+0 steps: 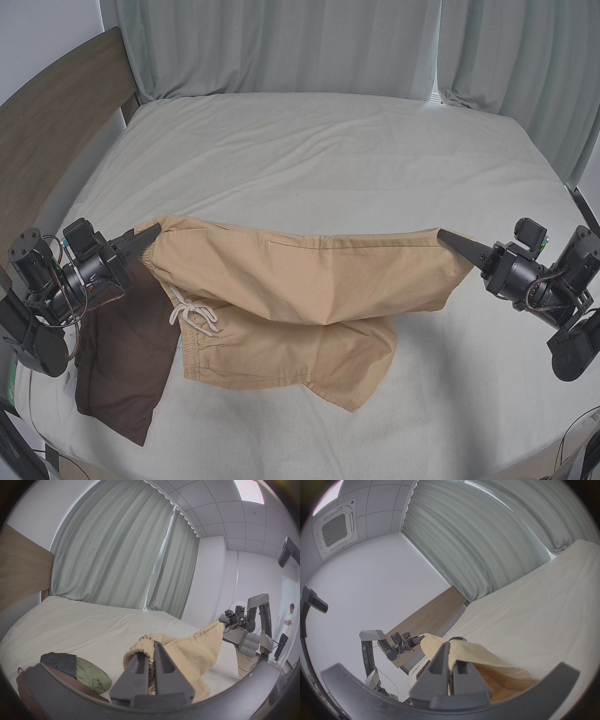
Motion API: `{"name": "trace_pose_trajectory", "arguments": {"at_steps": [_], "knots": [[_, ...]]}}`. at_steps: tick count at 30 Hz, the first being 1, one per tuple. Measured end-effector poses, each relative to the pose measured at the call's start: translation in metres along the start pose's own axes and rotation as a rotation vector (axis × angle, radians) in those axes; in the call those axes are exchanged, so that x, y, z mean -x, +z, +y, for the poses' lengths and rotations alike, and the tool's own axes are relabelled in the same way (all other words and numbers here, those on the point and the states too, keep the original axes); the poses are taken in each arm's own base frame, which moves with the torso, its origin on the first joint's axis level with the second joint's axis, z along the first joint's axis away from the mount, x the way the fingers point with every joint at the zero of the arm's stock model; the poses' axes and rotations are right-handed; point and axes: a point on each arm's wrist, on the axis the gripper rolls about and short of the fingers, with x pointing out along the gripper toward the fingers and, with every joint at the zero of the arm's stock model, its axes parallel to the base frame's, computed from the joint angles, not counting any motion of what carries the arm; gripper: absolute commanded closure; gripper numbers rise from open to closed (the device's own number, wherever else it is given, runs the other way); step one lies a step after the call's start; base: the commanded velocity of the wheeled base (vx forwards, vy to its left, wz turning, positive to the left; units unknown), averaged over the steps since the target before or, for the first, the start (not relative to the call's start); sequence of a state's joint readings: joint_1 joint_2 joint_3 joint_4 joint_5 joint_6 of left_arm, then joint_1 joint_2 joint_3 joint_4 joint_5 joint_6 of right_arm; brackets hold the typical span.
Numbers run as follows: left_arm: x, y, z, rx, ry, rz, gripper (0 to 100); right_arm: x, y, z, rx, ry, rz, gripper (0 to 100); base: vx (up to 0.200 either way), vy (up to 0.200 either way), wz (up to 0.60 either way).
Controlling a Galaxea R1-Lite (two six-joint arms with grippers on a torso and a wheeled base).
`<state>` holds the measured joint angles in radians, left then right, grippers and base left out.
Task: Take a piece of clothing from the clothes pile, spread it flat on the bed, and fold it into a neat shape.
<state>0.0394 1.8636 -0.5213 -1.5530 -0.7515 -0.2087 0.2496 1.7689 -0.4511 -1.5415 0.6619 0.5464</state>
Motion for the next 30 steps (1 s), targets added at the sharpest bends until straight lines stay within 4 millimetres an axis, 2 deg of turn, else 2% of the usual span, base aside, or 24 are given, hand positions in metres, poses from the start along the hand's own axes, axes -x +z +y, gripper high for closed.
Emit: {"name": "trace_pose_trajectory", "arguments": {"at_steps": [10, 30], "knots": [[-0.001, -0.004, 0.003, 0.026, 0.004, 0.008, 100, 0.004, 0.007, -0.003, 0.015, -0.019, -0.021, 100, 0.000, 0.000, 0.00], [0.000, -0.004, 0.004, 0.115, 0.017, 0.005, 100, 0.011, 0.012, -0.029, 0.020, -0.103, -0.048, 100, 0.000, 0.000, 0.00]]}}
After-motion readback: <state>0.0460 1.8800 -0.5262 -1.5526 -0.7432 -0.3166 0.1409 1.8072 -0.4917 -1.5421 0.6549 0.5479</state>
